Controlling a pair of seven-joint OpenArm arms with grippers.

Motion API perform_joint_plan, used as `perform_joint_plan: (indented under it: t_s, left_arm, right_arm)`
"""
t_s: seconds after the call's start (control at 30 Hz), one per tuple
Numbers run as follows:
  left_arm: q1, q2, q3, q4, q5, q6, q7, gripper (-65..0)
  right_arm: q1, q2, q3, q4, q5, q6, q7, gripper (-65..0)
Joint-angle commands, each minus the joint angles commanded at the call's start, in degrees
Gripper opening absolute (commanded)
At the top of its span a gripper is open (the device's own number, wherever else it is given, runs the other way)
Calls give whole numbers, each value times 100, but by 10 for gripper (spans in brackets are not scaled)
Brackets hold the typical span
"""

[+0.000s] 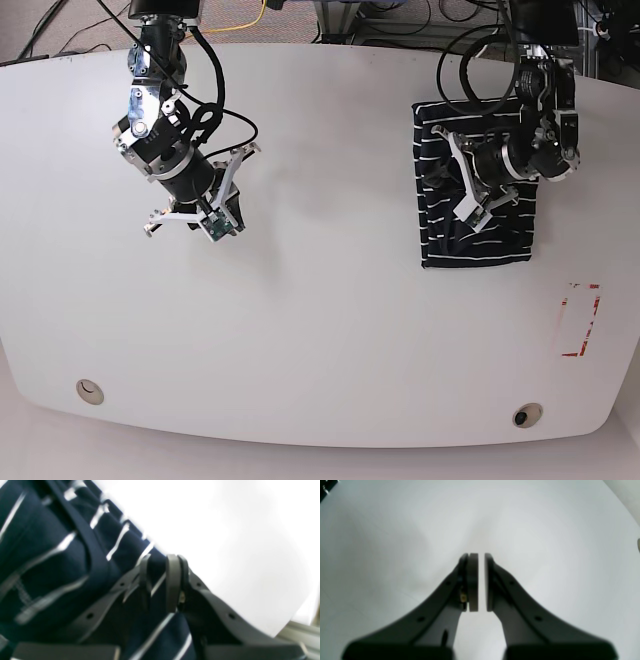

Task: Layout the t-shirt on the table in an organized manner, then fold the t-shirt properly
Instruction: 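Carry the folded bundle with the left gripper to the table edge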

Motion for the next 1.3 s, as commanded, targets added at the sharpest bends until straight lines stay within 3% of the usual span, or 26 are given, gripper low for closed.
perform_joint_plan:
  t_s: [0.2,0.3,0.4,0.53,0.8,0.9,1.03,1.3]
  left_arm:
    - [316,343,-9,-53,18,0,-677,-567]
    - [369,369,0,-185,70,0,-949,-567]
    - [413,387,26,-396,246,242,-1178,-567]
    - [598,352,-62,-466,360,286,-1319,-567]
    - [1020,-44,-835,-431,334,233,-1327,-567]
    - [1169,-237,-1064,-422,325,0,-1327,-567]
    - [1310,-299,-1468,-211,334,0,-1319,-567]
    - [1389,-255,-1644,897,325,0,-589,-567]
  right_arm:
    - [-18,149,-26,0,18,9,0,-615]
    - [-9,193,-26,0,18,9,0,-615]
    - [0,193,-18,-9,26,9,9,-615]
    - [0,193,-26,-9,26,13,9,-615]
    - [70,193,0,-18,-9,13,0,-615]
    - [62,193,-18,-18,-9,13,0,-615]
    - [53,193,-26,-26,18,13,0,-615]
    - [26,193,-26,-26,18,13,0,-615]
